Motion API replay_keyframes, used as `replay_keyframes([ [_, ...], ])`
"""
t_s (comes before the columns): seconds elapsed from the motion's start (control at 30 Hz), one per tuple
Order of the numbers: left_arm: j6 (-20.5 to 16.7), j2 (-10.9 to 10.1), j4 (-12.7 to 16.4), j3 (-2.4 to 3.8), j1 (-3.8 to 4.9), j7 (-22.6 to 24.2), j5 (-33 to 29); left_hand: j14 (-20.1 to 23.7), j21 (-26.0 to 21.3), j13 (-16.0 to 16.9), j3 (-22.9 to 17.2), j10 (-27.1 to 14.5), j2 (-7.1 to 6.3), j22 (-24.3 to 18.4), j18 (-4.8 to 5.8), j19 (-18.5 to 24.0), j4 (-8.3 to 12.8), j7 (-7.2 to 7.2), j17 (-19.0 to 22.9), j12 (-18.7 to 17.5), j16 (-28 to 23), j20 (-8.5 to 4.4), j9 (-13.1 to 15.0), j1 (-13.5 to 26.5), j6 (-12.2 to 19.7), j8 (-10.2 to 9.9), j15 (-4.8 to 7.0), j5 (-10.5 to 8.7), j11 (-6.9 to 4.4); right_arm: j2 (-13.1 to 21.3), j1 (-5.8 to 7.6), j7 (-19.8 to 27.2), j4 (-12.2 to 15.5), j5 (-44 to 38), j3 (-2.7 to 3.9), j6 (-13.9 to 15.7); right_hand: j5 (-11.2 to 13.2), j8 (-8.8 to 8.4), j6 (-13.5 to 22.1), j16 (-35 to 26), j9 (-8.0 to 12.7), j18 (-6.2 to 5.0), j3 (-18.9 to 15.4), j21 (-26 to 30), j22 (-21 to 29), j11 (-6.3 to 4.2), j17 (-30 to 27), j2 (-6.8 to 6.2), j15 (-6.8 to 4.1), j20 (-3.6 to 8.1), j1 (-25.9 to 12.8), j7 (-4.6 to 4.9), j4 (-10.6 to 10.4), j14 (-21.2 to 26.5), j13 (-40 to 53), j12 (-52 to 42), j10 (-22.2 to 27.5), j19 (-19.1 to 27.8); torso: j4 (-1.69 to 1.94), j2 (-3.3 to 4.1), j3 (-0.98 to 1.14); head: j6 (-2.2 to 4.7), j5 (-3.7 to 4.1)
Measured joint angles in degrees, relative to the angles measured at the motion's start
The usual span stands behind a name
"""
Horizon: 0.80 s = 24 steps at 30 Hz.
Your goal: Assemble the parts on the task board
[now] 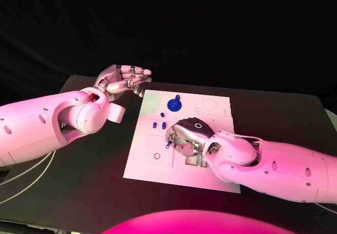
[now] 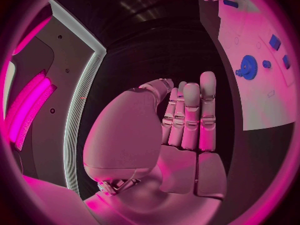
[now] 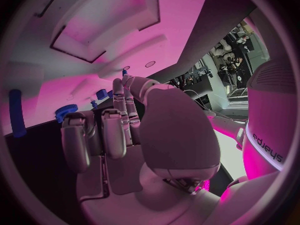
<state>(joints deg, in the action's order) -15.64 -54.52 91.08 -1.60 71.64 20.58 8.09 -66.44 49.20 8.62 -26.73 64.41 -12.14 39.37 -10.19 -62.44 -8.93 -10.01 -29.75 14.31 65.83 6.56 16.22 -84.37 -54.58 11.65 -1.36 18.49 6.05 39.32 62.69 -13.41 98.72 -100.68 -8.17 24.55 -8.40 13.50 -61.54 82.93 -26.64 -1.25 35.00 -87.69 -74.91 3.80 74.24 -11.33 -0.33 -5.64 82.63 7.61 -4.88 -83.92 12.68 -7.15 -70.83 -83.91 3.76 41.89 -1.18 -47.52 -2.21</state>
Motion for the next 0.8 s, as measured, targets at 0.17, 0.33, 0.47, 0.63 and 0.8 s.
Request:
replay_keyframes([
  [0.17, 0.00, 0.01, -0.03, 0.00, 0.00, -0.04, 0.00, 0.00, 0.00, 0.00, 0.00, 0.00, 0.00, 0.00, 0.00, 0.00, 0.00, 0.00, 0.00, 0.00, 0.00, 0.00, 0.00, 0.00, 0.00, 0.00, 0.00, 0.00, 0.00, 0.00, 0.00, 0.04, 0.02, 0.06, -0.01, -0.36, 0.01, 0.23, 0.15, 0.00, 0.00, 0.00, 0.00, 0.00, 0.00, 0.00, 0.00, 0.00, 0.00, 0.00, 0.00, -0.03, 0.00, 0.00, 0.00, 0.23, 0.00, 0.00, 0.00, 0.00, 0.03, -0.07, -0.08],
  [0.33, 0.00, 0.02, -0.05, 0.00, 0.00, -0.07, -0.01, 0.00, 0.00, 0.00, 0.00, 0.00, 0.00, 0.00, 0.00, 0.00, 0.00, 0.00, 0.00, 0.00, 0.00, 0.00, 0.00, 0.00, 0.00, 0.00, 0.00, 0.00, 0.00, -0.01, 0.00, 0.08, -0.01, 0.11, -0.01, -0.66, 0.08, 0.24, 0.16, 0.00, 0.00, 0.00, 0.00, 0.00, 0.00, 0.01, 0.00, 0.00, 0.00, 0.00, 0.00, -0.03, 0.00, 0.00, 0.00, 0.23, 0.00, 0.00, 0.01, 0.00, 0.01, -0.10, -0.09],
  [0.47, 0.00, 0.02, -0.05, 0.00, 0.00, -0.09, -0.01, 0.00, 0.00, -0.01, 0.00, 0.00, 0.00, 0.00, 0.00, 0.00, 0.00, 0.00, 0.00, 0.00, 0.00, 0.00, 0.00, 0.00, 0.00, 0.00, 0.00, 0.00, 0.00, -0.12, 0.03, 0.12, -0.17, 0.14, 0.03, -0.79, 0.09, 0.23, 0.16, 0.00, 0.00, 0.00, 0.00, 0.00, 0.01, 0.01, 0.00, 0.00, 0.00, 0.00, 0.00, -0.04, 0.00, 0.00, 0.00, 0.23, 0.00, 0.00, 0.01, 0.01, -0.03, -0.12, -0.10],
  [0.63, 0.00, 0.02, -0.05, 0.00, 0.00, -0.12, -0.02, 0.00, 0.00, -0.01, 0.00, 0.00, 0.00, 0.00, 0.00, 0.00, 0.00, 0.00, -0.01, 0.00, 0.00, 0.00, 0.00, 0.00, 0.00, 0.00, 0.00, 0.00, 0.00, -0.43, -0.02, 0.15, -0.43, 0.18, -0.04, -1.08, 0.11, 0.22, 0.26, 0.00, 0.01, 0.00, 0.00, 0.00, 0.01, 0.01, -0.01, 0.00, 0.00, 0.00, 0.00, -0.13, 0.00, 0.00, -0.03, 0.23, 0.00, 0.00, 0.05, 0.01, -0.07, -0.12, -0.10],
  [0.8, 0.00, 0.00, -0.05, 0.00, 0.00, -0.15, -0.02, 0.00, 0.00, 0.05, 0.00, 0.00, 0.00, 0.00, 0.00, 0.00, 0.00, 0.00, 0.06, 0.00, 0.00, 0.00, 0.01, 0.00, 0.00, 0.00, 0.00, 0.00, 0.00, -0.66, -0.09, 0.15, -0.60, 0.22, -0.10, -1.45, 0.25, 0.21, 0.27, 0.00, -0.02, 0.00, 0.00, 0.00, 0.01, 0.02, -0.05, 0.00, 0.00, 0.00, 0.00, -0.13, 0.00, 0.00, -0.02, 0.22, 0.00, 0.00, 0.07, 0.01, -0.10, -0.20, -0.07],
])
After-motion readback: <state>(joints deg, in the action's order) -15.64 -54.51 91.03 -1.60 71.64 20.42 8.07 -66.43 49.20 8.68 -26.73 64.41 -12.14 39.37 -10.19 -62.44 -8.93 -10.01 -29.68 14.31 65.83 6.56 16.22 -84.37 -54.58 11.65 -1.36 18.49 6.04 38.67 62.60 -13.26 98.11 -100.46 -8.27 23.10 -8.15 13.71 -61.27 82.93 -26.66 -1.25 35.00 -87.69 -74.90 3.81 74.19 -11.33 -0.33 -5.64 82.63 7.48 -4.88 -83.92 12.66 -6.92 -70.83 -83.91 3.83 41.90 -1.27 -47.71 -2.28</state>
